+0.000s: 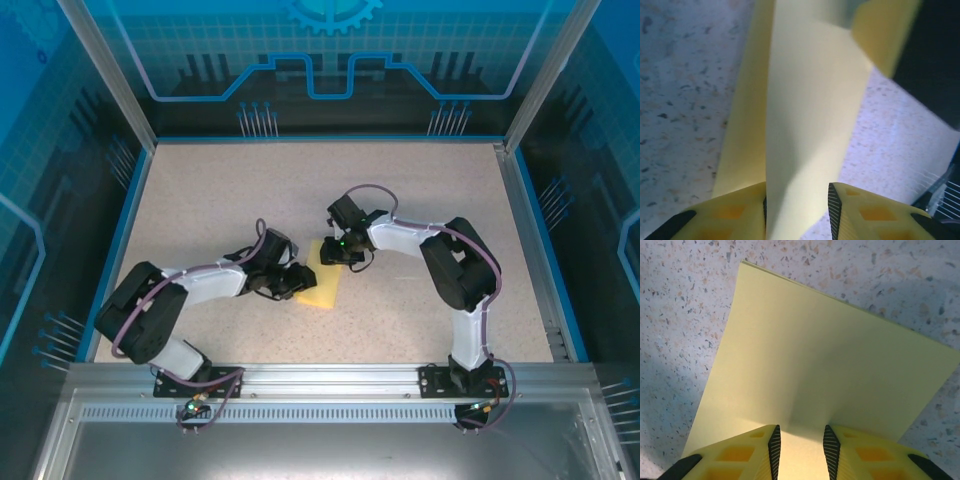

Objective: Fold a paper plane with a square sheet of paper (pick it up from the middle)
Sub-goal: Fold the paper at the center of the table.

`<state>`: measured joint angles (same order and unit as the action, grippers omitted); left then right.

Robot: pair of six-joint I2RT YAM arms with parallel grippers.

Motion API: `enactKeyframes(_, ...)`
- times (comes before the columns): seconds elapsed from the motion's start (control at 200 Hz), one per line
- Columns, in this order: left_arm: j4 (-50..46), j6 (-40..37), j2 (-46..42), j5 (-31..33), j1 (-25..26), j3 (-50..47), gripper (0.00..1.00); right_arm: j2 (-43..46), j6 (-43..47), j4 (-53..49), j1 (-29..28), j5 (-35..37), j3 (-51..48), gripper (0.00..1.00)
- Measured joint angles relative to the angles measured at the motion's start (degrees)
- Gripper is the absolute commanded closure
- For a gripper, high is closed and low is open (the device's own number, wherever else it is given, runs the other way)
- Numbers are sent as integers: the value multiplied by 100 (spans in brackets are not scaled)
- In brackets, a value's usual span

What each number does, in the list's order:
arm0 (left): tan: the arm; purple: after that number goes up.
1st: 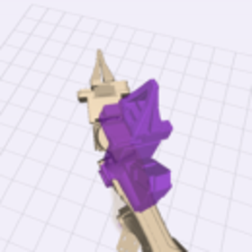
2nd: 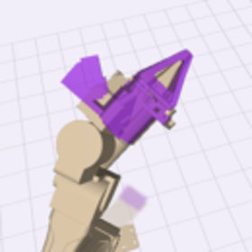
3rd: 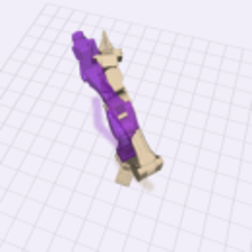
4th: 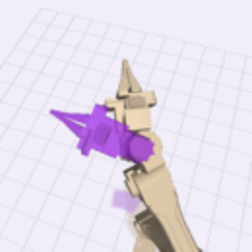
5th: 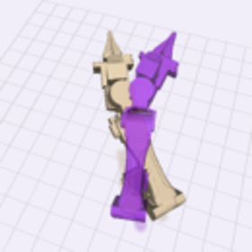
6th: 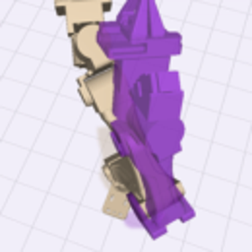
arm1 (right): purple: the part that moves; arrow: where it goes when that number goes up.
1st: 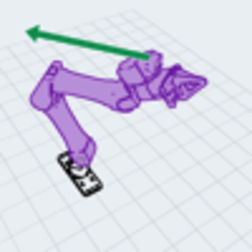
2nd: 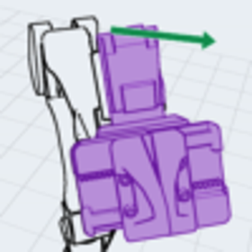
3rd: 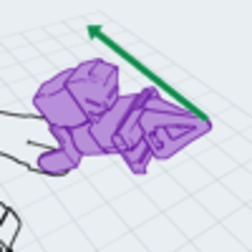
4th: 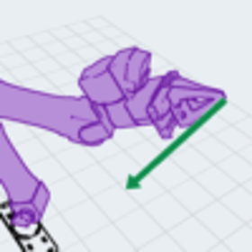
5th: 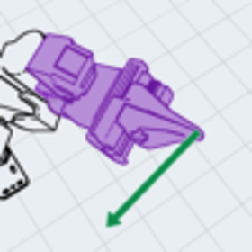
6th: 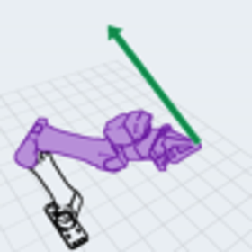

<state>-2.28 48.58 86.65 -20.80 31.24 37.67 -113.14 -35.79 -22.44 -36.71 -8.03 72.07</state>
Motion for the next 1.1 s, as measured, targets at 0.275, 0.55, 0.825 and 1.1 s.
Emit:
enactKeyframes(0.275, 256, 55, -136, -247, 0, 0, 64, -2, 17, 0, 2, -44, 2, 67)
enactKeyframes(0.55, 710, 111, -168, -413, 24, 0, 64, -11, -46, 11, 39, -155, 0, 67)
enactKeyframes(0.825, 1279, 155, 306, -459, 70, 0, 64, -11, -118, 37, 52, -511, -22, 66)
enactKeyframes(1.1, 1493, 146, 627, -452, 81, 0, 70, 76, -221, 153, 258, -1056, -129, 63)
